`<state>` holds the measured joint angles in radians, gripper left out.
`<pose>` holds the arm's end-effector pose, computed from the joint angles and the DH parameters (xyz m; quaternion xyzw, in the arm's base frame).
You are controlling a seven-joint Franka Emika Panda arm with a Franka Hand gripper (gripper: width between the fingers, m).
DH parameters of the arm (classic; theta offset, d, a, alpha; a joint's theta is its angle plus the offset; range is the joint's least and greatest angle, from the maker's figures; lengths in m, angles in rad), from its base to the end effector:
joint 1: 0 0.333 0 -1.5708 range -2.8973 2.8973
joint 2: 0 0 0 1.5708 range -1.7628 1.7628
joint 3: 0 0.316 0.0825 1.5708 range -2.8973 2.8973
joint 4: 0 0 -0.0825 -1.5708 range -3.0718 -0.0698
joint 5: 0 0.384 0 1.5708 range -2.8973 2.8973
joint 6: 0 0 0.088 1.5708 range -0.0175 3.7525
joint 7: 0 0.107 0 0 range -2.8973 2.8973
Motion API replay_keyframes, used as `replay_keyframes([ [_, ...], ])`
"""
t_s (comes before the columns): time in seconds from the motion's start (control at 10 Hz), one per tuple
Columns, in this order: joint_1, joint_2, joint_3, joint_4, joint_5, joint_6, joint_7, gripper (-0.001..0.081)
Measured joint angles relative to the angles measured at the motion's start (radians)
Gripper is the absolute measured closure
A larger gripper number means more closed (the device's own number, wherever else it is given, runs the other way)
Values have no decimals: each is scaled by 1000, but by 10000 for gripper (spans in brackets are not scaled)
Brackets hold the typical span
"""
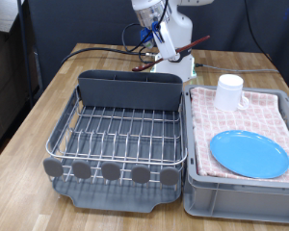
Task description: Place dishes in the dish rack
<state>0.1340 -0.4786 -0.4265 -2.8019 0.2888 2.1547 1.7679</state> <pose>0.3272 -0.0686 0.3203 -0.4480 0.8633 0.2209 0.0730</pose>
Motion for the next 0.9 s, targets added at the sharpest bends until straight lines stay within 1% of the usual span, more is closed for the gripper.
replay_keyframes([
  [0.1, 7, 17, -31, 0, 33, 4, -50, 724],
  [0.3, 8, 50, -66, 0, 61, 28, -94, 724],
  [0.9, 6, 116, -126, 0, 68, 90, -99, 724],
])
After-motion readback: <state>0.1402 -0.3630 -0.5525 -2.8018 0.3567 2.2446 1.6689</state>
